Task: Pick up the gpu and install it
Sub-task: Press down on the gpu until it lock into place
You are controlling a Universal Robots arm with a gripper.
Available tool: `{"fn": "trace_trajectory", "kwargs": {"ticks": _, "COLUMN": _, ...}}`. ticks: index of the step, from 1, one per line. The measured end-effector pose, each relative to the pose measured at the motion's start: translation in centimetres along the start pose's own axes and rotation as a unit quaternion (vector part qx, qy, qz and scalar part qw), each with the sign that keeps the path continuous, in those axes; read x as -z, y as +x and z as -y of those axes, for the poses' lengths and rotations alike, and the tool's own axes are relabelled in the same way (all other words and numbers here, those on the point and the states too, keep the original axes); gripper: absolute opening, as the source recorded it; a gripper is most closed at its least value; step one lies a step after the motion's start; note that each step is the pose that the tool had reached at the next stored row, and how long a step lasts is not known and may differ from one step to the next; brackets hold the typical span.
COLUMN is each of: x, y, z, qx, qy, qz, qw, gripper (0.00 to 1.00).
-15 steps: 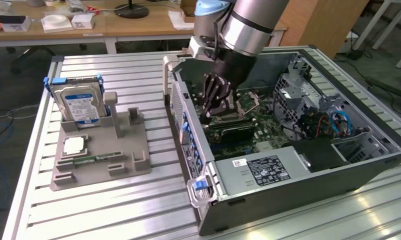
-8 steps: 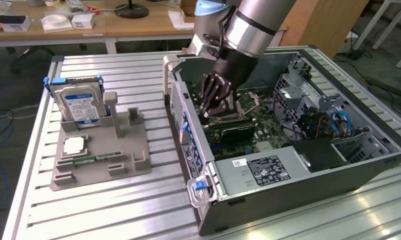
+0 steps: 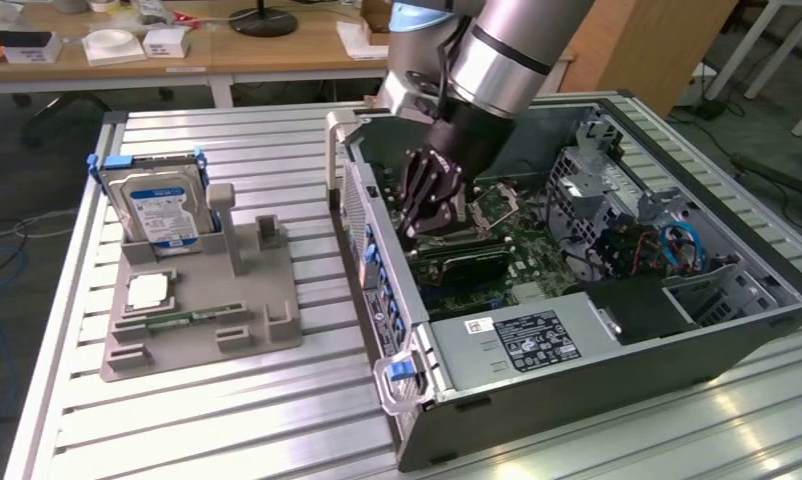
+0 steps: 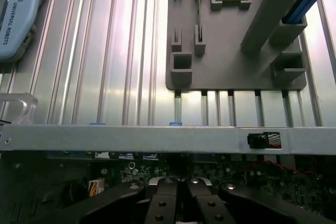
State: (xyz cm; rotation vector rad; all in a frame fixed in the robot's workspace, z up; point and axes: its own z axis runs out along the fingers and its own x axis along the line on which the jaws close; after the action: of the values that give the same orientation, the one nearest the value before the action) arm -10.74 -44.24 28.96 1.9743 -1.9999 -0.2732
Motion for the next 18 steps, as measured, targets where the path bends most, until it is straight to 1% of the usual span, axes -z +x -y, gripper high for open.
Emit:
{"fn": "trace_trajectory", "kwargs": {"ticks": 3, "x": -0.18, "y": -0.02, "z": 0.07, "qx": -0.001, "qy": -0.0005, "qz": -0.0019, "qw": 1.0000, "gripper": 0.10}}
{"fn": "trace_trajectory", "kwargs": {"ticks": 10, "x": -0.20, "y": -0.02, "z": 0.07, "qx": -0.001, "qy": -0.0004, "qz": -0.0017, "qw": 1.0000, "gripper": 0.10}}
{"fn": "trace_trajectory", "kwargs": {"ticks": 14, "x": -0.47, "y": -0.04, "z": 0.01, "qx": -0.001, "qy": -0.0005, "qz": -0.0021, "qw": 1.0000, "gripper": 0.10}}
{"fn": "trace_trajectory", "kwargs": {"ticks": 18, "x": -0.44, "y": -0.04, "z": -0.01, "qx": -0.001, "qy": -0.0003, "qz": -0.0016, "qw": 1.0000, "gripper": 0.10}}
